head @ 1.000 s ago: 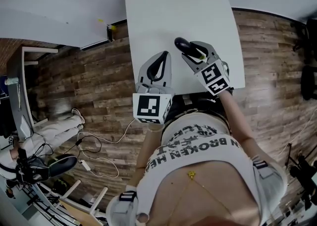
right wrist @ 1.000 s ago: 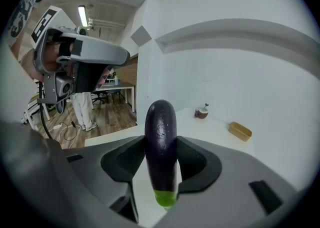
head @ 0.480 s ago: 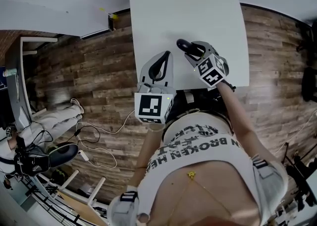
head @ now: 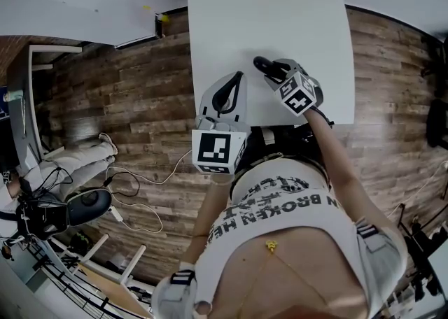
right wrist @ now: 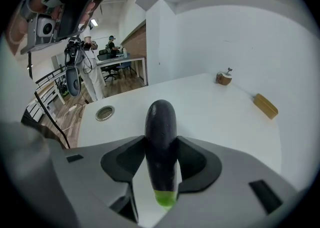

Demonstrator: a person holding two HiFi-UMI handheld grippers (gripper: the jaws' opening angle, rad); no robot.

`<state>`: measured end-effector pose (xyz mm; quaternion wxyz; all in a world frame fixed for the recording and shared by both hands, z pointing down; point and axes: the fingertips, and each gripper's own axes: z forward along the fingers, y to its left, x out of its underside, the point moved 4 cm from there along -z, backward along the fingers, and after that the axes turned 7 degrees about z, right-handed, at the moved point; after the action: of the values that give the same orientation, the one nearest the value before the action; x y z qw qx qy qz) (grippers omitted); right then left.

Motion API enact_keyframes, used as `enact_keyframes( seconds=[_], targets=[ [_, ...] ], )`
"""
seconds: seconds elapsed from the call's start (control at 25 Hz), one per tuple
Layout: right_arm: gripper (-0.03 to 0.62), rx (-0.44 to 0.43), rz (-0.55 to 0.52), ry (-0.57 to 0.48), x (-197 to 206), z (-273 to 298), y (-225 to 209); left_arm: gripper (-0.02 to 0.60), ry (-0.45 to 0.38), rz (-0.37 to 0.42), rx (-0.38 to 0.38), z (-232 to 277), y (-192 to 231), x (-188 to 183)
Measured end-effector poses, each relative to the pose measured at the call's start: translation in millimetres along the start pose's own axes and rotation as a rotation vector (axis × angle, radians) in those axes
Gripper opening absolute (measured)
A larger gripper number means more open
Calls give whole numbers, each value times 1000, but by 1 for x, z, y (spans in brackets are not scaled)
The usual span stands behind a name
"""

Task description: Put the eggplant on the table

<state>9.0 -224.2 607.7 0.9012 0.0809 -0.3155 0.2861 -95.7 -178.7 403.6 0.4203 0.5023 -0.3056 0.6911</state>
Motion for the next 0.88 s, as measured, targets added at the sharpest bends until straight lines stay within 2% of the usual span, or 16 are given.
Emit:
enact_keyframes(
  seconds=[0.72, 0.88],
  targets=[
    [198, -39, 26, 119, 37, 27, 0, 5, 8, -21, -7, 4, 1, 4],
    [198, -35, 23, 115, 40, 26, 4, 5, 7, -18, -10, -3, 1, 6]
  ],
)
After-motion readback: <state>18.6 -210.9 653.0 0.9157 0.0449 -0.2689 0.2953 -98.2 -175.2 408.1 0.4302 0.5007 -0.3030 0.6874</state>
